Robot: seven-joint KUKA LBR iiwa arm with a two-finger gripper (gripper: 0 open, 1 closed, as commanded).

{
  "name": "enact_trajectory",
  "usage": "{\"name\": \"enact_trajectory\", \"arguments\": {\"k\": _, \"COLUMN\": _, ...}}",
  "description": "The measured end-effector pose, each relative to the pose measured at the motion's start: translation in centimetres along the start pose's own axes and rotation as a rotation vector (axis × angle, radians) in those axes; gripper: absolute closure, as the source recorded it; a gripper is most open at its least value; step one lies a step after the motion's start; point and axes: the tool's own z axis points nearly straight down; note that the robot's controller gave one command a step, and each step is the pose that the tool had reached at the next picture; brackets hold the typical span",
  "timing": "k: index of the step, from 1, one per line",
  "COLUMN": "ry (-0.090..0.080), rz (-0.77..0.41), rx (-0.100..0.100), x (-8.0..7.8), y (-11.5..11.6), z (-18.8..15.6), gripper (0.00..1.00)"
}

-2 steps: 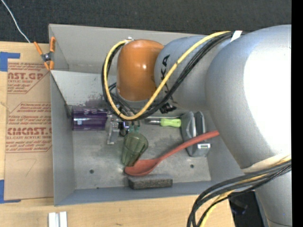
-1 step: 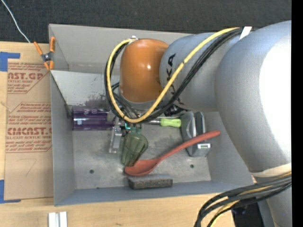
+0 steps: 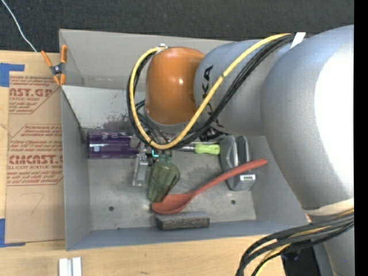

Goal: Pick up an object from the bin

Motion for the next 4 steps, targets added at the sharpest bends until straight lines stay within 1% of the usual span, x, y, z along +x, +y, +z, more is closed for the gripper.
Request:
{"name": "enact_trajectory", "arguments": {"k": 1, "ry": 0.000, "rz": 0.000, "rx": 0.000, "x": 0.0, "y": 0.0, "z": 0.0, "gripper": 0.00}}
{"name": "enact_trajectory", "arguments": {"k": 2, "ry": -0.034, "rz": -0.002, "rx": -0.014, "x": -2.3, "y": -4.5, "z": 5.2, "gripper": 0.00}}
{"name": "enact_trajectory", "arguments": {"k": 3, "ry": -0.002, "rz": 0.168, "rx": -0.001, "x": -1.3, "y": -6.0, "z": -0.3, "gripper": 1.00}}
{"name": "enact_trajectory", "arguments": {"k": 4, "ry": -0.002, "rz": 0.168, "rx": -0.002, "x": -1.3, "y": -6.0, "z": -0.3, "gripper": 1.00}}
